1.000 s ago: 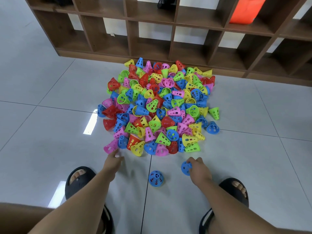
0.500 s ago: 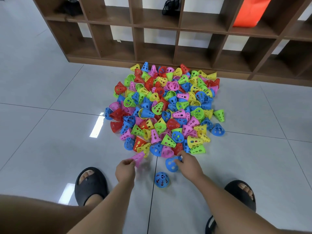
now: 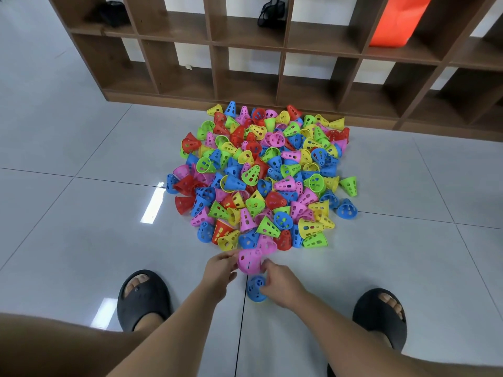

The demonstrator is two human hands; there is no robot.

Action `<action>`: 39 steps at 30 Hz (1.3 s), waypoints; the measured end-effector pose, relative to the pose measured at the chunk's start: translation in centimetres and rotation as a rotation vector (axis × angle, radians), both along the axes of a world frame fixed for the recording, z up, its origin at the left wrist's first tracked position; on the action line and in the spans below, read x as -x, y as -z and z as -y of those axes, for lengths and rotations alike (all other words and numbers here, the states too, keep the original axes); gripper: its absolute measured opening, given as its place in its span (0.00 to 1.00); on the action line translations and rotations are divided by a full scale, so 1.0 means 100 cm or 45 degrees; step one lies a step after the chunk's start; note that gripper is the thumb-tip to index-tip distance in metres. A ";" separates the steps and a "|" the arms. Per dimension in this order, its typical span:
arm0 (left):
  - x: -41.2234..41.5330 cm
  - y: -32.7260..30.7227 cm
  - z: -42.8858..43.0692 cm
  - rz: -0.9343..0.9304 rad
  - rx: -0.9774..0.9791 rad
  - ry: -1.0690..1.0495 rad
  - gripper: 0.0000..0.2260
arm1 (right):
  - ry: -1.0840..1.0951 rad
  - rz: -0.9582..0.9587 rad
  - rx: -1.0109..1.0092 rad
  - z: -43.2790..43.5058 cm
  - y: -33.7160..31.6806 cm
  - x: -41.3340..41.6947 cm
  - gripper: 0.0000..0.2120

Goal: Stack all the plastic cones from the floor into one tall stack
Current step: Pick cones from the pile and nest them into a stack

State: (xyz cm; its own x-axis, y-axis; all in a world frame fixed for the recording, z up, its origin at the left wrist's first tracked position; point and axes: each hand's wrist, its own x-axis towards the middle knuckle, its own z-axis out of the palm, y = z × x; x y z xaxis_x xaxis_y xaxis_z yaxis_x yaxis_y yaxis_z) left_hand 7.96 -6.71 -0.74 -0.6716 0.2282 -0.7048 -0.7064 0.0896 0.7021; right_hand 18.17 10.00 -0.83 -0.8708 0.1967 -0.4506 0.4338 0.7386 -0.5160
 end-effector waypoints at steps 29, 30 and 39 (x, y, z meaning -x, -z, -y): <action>0.009 0.036 -0.009 -0.074 0.308 0.169 0.07 | 0.622 -0.045 0.623 -0.039 0.026 0.041 0.30; 0.015 0.035 -0.010 -0.089 0.300 0.141 0.08 | 0.627 -0.043 0.637 -0.039 0.027 0.044 0.31; 0.050 0.022 -0.025 -0.141 0.285 0.148 0.14 | 0.657 0.006 0.735 -0.045 0.039 0.047 0.33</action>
